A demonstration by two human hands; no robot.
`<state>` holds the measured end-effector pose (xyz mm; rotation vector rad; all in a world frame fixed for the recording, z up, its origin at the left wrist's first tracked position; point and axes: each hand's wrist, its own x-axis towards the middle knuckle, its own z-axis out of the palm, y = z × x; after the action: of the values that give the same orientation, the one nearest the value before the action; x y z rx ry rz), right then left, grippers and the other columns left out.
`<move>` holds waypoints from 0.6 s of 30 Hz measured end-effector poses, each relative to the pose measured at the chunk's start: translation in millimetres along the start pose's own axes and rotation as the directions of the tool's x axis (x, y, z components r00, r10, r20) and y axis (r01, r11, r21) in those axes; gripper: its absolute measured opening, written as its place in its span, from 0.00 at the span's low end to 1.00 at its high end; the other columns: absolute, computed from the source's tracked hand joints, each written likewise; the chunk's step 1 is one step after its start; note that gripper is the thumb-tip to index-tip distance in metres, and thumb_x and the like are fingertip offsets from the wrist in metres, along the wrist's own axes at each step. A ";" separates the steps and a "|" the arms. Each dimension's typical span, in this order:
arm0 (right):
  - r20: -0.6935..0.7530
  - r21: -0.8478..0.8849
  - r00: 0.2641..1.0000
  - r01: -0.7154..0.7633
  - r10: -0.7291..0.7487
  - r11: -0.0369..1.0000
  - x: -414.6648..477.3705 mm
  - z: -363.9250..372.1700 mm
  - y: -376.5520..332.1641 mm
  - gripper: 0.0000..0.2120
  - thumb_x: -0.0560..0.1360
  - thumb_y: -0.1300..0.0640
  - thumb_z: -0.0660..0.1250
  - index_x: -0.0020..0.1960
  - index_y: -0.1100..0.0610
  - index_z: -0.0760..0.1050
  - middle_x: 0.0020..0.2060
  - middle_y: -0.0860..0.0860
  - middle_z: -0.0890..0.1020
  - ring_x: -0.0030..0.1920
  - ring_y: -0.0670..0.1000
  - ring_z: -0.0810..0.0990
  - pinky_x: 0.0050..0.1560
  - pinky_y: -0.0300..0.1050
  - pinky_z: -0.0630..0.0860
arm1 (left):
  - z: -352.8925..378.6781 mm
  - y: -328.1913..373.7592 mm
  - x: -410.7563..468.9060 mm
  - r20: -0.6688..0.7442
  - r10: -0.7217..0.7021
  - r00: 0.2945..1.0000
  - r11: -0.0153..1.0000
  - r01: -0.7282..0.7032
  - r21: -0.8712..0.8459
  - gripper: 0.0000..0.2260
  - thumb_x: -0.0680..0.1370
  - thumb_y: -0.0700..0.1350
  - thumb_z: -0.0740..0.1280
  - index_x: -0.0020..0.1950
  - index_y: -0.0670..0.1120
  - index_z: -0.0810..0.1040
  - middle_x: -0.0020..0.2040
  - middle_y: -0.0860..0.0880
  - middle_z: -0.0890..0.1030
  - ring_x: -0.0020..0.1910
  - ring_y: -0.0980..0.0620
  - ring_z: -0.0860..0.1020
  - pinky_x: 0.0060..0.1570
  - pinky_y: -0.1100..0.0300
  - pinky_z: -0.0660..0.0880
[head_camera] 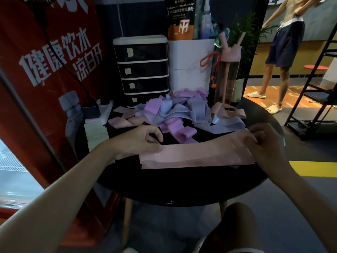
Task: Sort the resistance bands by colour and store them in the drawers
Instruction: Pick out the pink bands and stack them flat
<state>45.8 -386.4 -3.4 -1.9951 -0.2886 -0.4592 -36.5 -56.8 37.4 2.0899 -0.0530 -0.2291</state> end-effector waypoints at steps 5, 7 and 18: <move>0.075 -0.071 0.997 -0.025 0.030 0.997 -8.6 -3.8 6.5 0.13 0.75 0.66 0.67 0.58 0.56 0.71 0.34 0.50 0.76 0.36 0.45 0.75 0.33 0.38 0.65 | 5.9 -0.9 4.9 -0.129 0.083 0.988 0.975 -0.054 0.214 0.06 0.75 0.41 0.75 0.43 0.42 0.79 0.37 0.50 0.84 0.36 0.60 0.80 0.39 0.70 0.73; 0.085 -0.091 0.996 -0.032 0.040 0.995 -11.2 -4.6 8.0 0.15 0.75 0.66 0.67 0.59 0.56 0.70 0.33 0.52 0.75 0.35 0.46 0.74 0.33 0.38 0.65 | 8.7 -2.7 7.2 -0.118 0.100 0.988 0.967 -0.068 0.247 0.05 0.75 0.40 0.75 0.43 0.41 0.80 0.36 0.50 0.83 0.35 0.61 0.80 0.37 0.71 0.72; 0.336 -0.339 0.942 0.125 -0.004 0.933 -6.6 -18.2 34.9 0.19 0.75 0.54 0.70 0.64 0.48 0.72 0.56 0.48 0.68 0.57 0.53 0.72 0.53 0.48 0.72 | 12.2 -23.8 9.7 0.008 0.125 0.992 0.750 -0.100 0.654 0.16 0.69 0.66 0.72 0.51 0.61 0.78 0.53 0.60 0.71 0.56 0.63 0.70 0.57 0.62 0.71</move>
<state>50.1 -418.2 -26.9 -2.4279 -0.5125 -0.2226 -30.6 -56.4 9.6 2.7856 -0.2736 -0.1001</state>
